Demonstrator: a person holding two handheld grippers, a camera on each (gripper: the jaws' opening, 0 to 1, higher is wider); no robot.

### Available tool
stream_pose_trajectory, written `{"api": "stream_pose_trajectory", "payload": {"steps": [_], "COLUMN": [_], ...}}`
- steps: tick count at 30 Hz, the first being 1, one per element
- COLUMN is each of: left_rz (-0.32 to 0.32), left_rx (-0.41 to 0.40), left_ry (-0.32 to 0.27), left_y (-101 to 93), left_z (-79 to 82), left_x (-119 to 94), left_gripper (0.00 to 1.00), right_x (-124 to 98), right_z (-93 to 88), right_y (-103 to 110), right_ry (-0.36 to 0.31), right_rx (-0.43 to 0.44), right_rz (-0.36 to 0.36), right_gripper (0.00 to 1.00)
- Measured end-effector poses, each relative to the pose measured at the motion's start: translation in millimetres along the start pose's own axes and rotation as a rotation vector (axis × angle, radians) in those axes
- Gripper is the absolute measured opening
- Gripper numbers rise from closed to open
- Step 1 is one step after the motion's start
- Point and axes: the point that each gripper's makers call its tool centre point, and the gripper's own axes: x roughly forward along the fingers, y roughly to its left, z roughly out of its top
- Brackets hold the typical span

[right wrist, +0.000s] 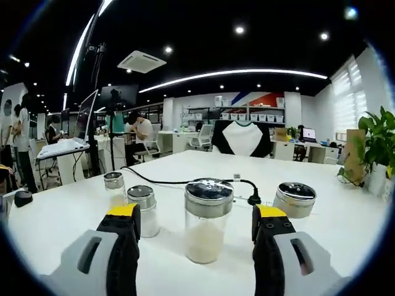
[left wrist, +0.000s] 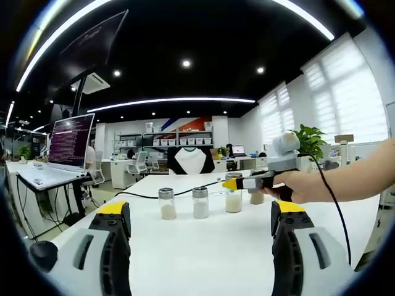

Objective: Rotate the seasoning bottle until the label or dispensing opening points toward the visible target arrow and the bottle remains upright within the marked orientation range

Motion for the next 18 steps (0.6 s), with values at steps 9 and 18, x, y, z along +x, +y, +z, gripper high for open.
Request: {"api": "stream_pose_trajectory", "payload": {"steps": [9, 18], "left_rz": [0.005, -0.002], "left_rx": [0.000, 0.001], "left_ry": [0.004, 0.004], "left_y": [1.5, -1.1], "left_z": [-1.3, -1.5], "left_x": [-3, -2], "left_gripper": [0.99, 0.99], "right_x": [16, 29], "right_z": [-14.6, -21.4], "right_y": [-9, -10], "right_ry": [0.027, 0.041], "right_rx": [0.034, 0.003], "right_rz": [-0.014, -0.015], "right_gripper": [0.68, 0.51]}}
